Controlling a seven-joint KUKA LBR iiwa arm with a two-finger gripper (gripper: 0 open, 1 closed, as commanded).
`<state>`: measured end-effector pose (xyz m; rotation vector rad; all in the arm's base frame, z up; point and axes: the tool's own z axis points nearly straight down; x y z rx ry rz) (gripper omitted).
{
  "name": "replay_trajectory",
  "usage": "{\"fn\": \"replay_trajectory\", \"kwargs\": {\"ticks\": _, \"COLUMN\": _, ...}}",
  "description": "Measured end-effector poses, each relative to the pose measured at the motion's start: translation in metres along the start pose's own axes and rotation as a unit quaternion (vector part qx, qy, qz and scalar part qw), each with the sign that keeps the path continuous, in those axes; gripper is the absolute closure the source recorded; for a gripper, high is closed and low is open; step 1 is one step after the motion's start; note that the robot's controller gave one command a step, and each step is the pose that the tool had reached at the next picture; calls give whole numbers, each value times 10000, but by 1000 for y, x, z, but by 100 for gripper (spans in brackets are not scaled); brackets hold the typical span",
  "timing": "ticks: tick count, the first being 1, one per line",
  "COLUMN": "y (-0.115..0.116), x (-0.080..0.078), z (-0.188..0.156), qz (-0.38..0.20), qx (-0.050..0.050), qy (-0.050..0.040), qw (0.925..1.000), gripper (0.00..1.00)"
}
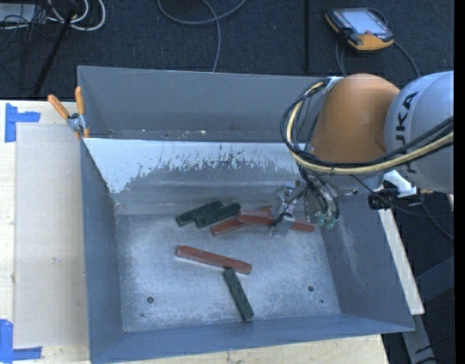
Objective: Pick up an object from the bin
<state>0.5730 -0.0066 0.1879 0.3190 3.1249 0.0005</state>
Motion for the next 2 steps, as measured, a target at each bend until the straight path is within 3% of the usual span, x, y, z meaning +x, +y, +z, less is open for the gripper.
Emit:
{"fn": "replay_trajectory", "kwargs": {"ticks": 1, "y": 0, "x": 0, "z": 0, "qz": -2, "qx": 1, "qy": 1, "qw": 10000, "gripper": 100}}
{"fn": "replay_trajectory", "kwargs": {"ticks": 2, "y": -8, "x": 0, "z": -107, "qz": -1813, "qx": 1, "qy": -24, "qw": 9834, "gripper": 100}}
